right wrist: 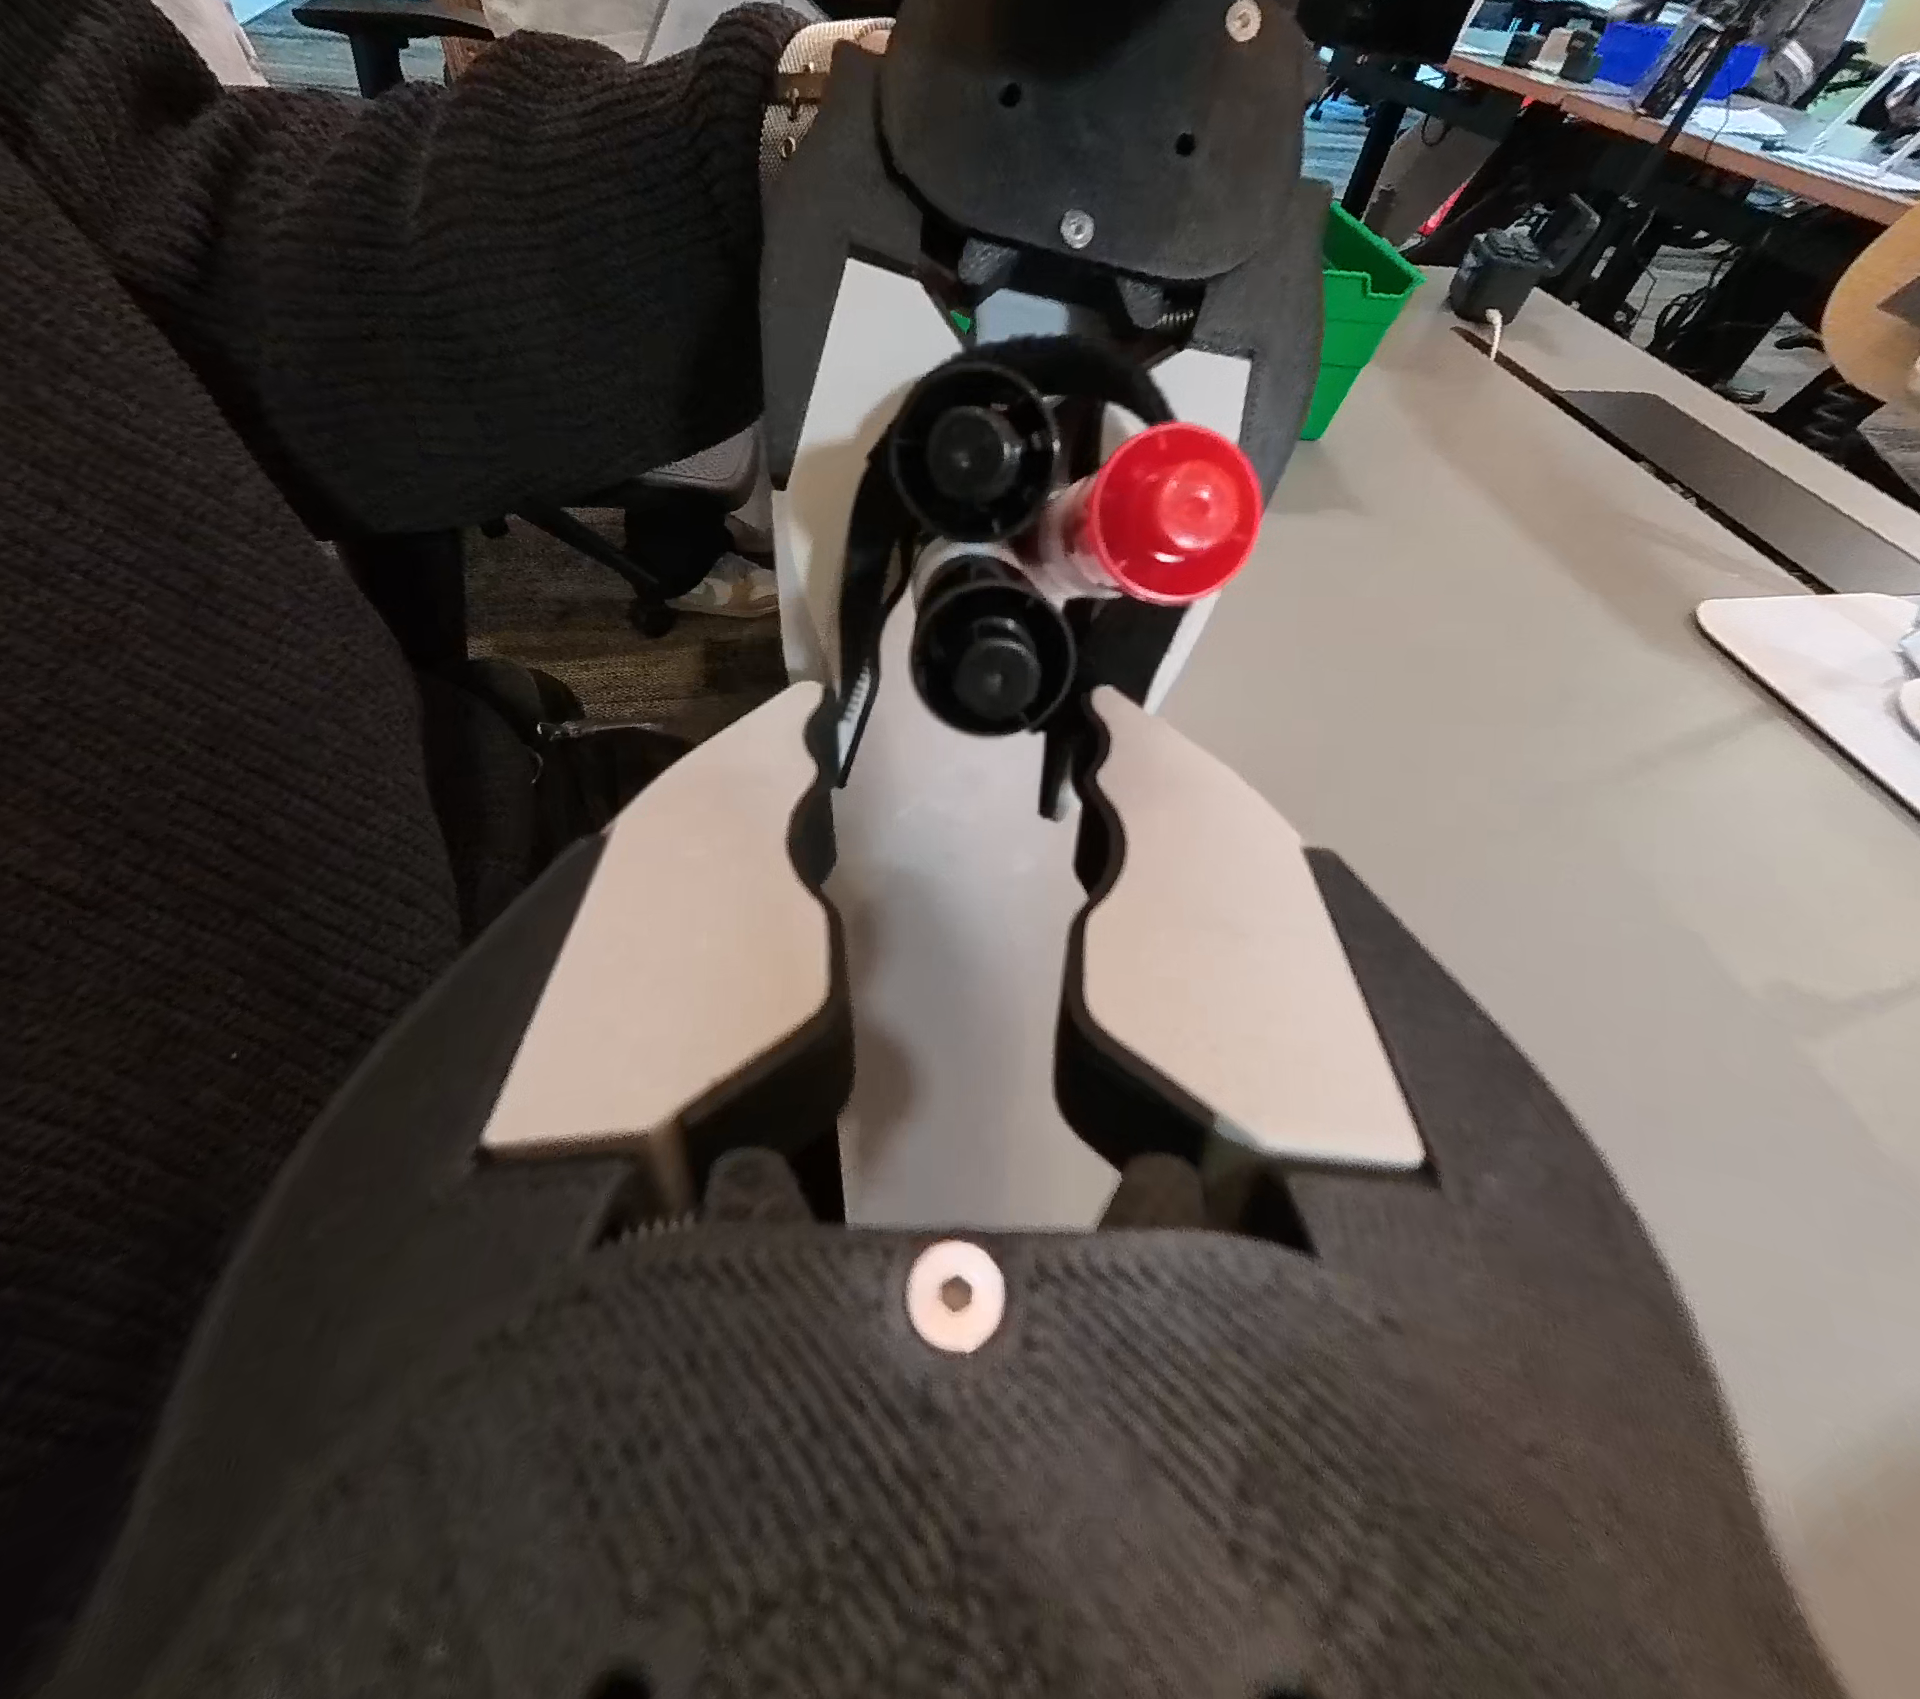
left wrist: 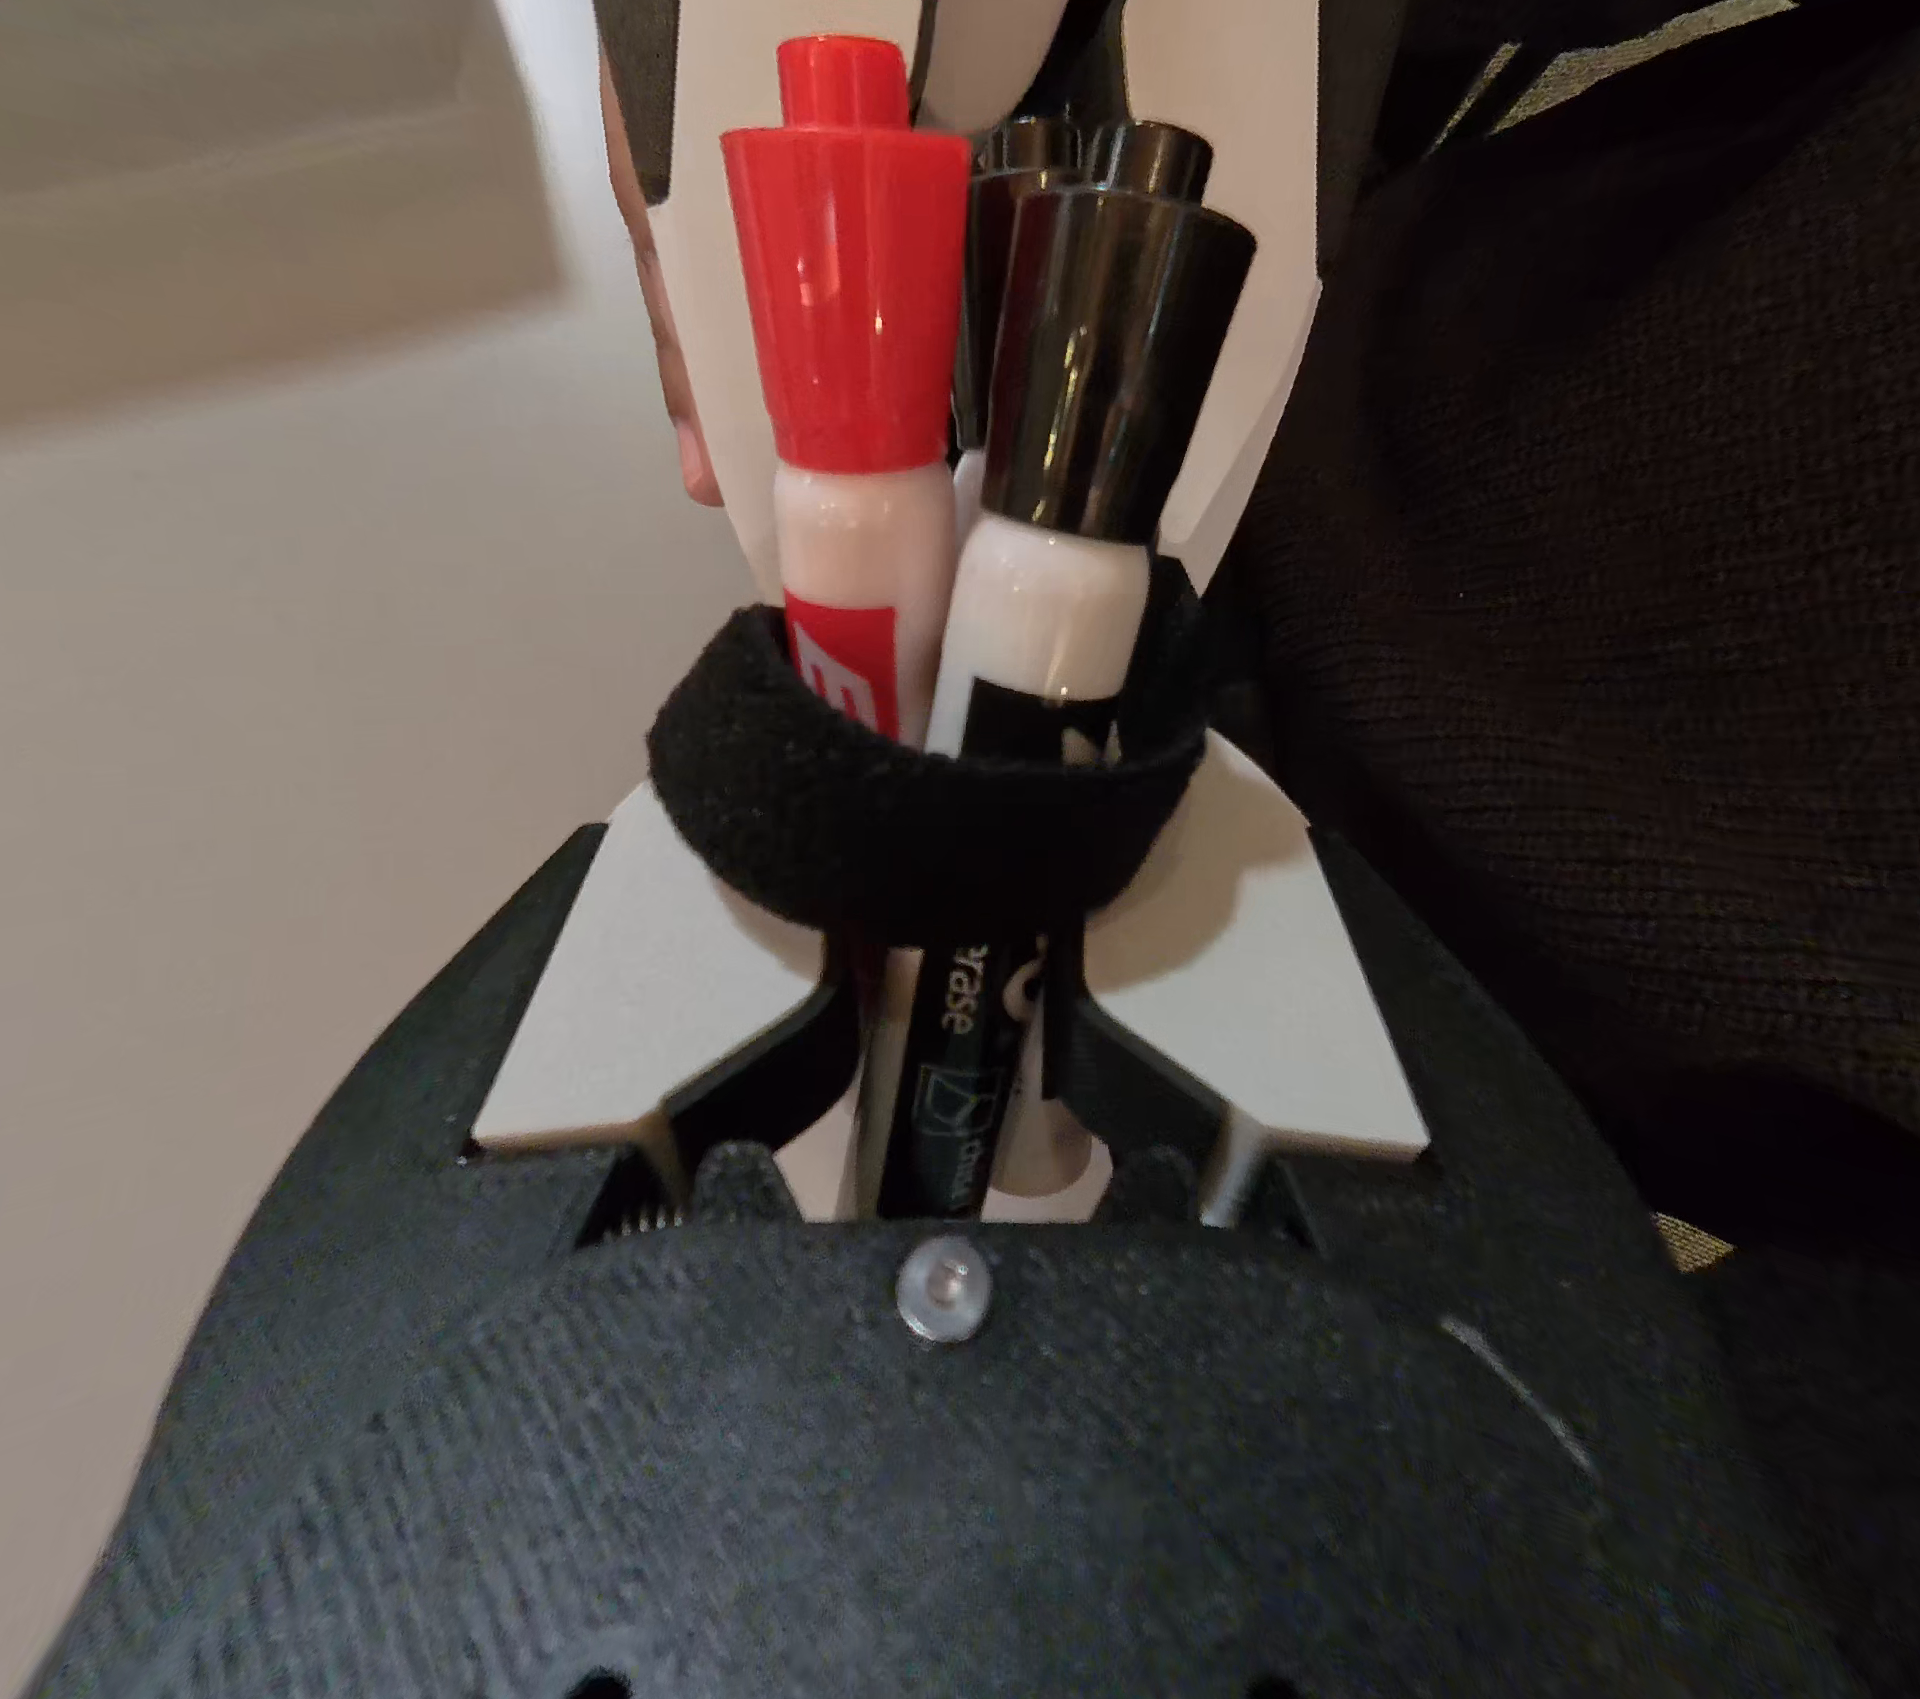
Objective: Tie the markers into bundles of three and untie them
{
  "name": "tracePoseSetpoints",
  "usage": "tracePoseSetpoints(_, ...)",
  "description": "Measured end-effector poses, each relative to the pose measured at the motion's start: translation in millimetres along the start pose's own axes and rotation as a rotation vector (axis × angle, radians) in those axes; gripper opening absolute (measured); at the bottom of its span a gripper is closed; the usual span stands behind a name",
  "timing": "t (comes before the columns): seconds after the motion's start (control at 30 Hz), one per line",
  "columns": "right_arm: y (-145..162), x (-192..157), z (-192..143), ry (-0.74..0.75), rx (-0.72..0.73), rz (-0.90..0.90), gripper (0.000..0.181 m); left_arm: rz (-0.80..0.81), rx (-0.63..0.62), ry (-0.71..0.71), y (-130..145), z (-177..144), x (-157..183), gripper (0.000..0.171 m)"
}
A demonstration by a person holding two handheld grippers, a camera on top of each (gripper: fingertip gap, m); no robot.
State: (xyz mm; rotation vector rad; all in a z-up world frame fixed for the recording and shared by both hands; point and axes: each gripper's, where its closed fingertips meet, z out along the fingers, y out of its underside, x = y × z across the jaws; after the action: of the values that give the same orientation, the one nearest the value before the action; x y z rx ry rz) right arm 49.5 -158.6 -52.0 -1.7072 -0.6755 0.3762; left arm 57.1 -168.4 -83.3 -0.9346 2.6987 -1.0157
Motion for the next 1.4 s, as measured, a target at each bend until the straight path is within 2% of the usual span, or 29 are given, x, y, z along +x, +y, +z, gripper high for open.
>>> tracePoseSetpoints(0.17,-0.9,1.9,-0.6,0.016,0.003,0.001,0.045,0.003,0.003,-0.011,0.0,-1.7,-1.4,0.046)
tracePoseSetpoints(0.43,-4.4,-2.7,-0.5,-0.024,0.024,0.041,0.068,0.013,-0.003,-0.038,0.7,-3.2,-4.7,0.046)
tracePoseSetpoints(0.8,-5.3,-5.9,-1.6,-0.055,0.030,0.071,0.083,0.022,-0.008,-0.068,0.6,-5.1,-7.8,0.042)
tracePoseSetpoints(1.03,-9.4,-7.9,-0.7,-0.097,0.057,0.176,0.093,0.023,-0.032,-0.086,3.0,-3.4,-9.9,0.043)
tracePoseSetpoints(1.4,-12.6,0.2,4.3,-0.093,0.091,0.336,0.090,0.017,-0.062,-0.101,7.5,0.0,-13.0,0.046)
